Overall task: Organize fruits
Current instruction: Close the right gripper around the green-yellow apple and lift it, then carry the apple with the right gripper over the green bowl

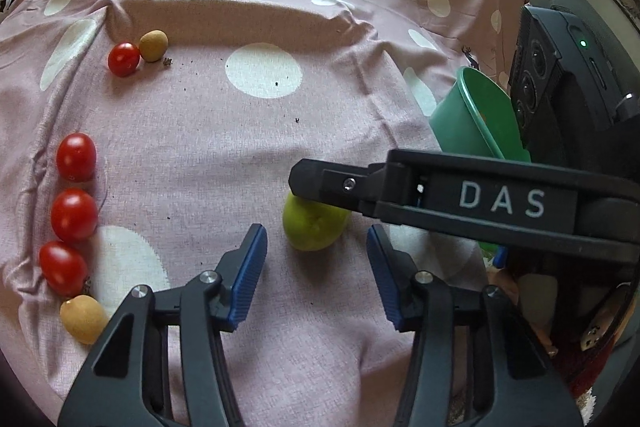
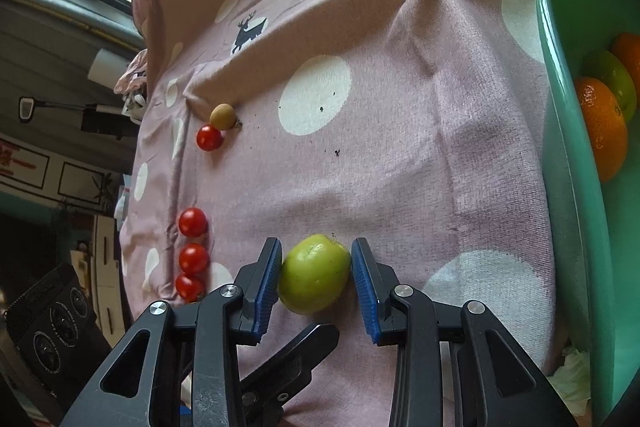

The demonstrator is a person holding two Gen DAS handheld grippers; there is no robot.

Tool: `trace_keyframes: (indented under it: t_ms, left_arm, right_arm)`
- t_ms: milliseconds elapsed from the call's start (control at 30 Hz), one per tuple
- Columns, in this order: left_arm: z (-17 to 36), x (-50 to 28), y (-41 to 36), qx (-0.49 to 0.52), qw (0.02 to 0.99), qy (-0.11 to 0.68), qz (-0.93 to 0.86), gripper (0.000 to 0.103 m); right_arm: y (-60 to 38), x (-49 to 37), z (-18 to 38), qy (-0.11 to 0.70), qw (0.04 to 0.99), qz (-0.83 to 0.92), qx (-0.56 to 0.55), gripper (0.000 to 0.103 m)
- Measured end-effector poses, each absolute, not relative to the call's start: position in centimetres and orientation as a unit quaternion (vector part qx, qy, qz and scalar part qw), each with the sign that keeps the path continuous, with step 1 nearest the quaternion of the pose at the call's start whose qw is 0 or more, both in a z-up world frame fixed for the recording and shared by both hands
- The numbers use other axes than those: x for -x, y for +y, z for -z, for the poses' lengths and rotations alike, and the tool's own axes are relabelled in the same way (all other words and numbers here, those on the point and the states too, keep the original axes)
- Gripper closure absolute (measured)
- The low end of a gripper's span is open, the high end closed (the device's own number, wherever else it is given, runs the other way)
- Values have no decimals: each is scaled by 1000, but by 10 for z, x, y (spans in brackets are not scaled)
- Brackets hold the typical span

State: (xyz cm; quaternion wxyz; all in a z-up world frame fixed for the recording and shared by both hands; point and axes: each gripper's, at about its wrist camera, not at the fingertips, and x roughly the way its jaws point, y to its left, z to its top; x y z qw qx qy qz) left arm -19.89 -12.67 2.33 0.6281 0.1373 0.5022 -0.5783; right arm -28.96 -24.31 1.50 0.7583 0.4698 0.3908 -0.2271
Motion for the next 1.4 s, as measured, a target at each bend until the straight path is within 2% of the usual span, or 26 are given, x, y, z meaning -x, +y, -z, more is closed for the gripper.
trace_keyframes:
  t_ms: [67,267,533,767,1133,1400]
  left_arm:
    - [-21,199,-129,-135,625,507,578,62]
    - [-18,196,-132,-131,629,511,571,70]
    - [-24,198,-129,-133,639,497,572,69]
    - [-44,198,-118,-119,655,467,582,69]
    - [-86,209,-104,-84,674,415,606,69]
    - [-108,235,-116,-100,669,373,635,69]
  right_arm:
    - [-243,288,-13,391,757,223,-474,67]
    - [-243,285,-11,391,757,218,-476,67]
    - [-241,285,-14,385,764,219,-470,66]
    - [-228,284,-39,363,793,229,-432,66]
    - [-209,295,-86,305,841,238,-378,66]
    - [-210,324,-108,259,854,261,-369,66]
